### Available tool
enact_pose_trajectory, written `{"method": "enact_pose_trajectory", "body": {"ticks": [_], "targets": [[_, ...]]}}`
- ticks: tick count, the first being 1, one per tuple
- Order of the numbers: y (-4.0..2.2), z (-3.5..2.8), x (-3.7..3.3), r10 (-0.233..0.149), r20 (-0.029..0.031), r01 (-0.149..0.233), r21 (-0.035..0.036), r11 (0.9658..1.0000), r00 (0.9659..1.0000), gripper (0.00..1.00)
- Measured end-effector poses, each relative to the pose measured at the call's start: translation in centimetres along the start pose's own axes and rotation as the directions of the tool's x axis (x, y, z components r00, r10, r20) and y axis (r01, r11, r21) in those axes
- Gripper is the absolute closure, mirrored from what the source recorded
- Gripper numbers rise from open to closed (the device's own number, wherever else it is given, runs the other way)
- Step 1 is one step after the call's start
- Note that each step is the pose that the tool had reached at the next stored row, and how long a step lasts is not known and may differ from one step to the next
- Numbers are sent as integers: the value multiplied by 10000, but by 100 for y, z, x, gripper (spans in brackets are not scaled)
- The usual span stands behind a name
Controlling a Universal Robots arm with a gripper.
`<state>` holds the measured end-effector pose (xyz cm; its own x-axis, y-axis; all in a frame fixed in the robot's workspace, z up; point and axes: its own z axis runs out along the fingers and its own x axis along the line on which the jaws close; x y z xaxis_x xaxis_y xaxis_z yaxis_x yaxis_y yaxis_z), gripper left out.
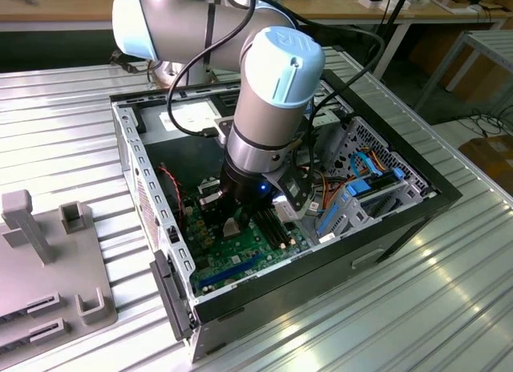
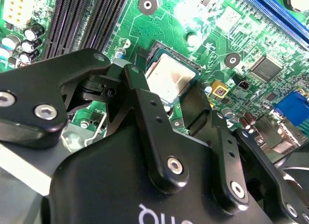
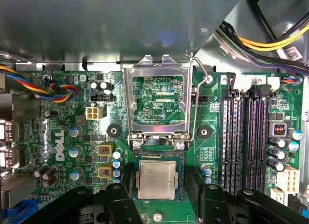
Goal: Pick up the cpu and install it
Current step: 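Place the cpu into insertion slot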
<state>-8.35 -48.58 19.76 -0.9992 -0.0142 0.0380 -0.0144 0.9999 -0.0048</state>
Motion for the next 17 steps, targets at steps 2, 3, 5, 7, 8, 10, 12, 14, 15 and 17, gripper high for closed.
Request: {"method": "enact_pose_trajectory", "body": {"ticks": [2,3,5,7,8,10,12,14,15,17], "targets": [[0,-1,9,-8,94,8,2,10000,10000,45],[2,0,14,-16,141,16,2,10000,9999,45],[3,0,23,-38,204,38,2,10000,9998,45],[4,1,34,-47,250,47,4,10000,9997,45],[4,1,37,-47,256,47,4,10000,9997,45],[3,-8,48,-46,315,45,8,10000,9995,45],[3,-12,52,-47,355,46,8,10000,9994,45],[3,-20,53,-48,382,48,10,10000,9993,45],[3,-22,53,-51,409,50,8,10000,9991,45],[3,-23,54,-55,443,54,9,10000,9990,45]]}}
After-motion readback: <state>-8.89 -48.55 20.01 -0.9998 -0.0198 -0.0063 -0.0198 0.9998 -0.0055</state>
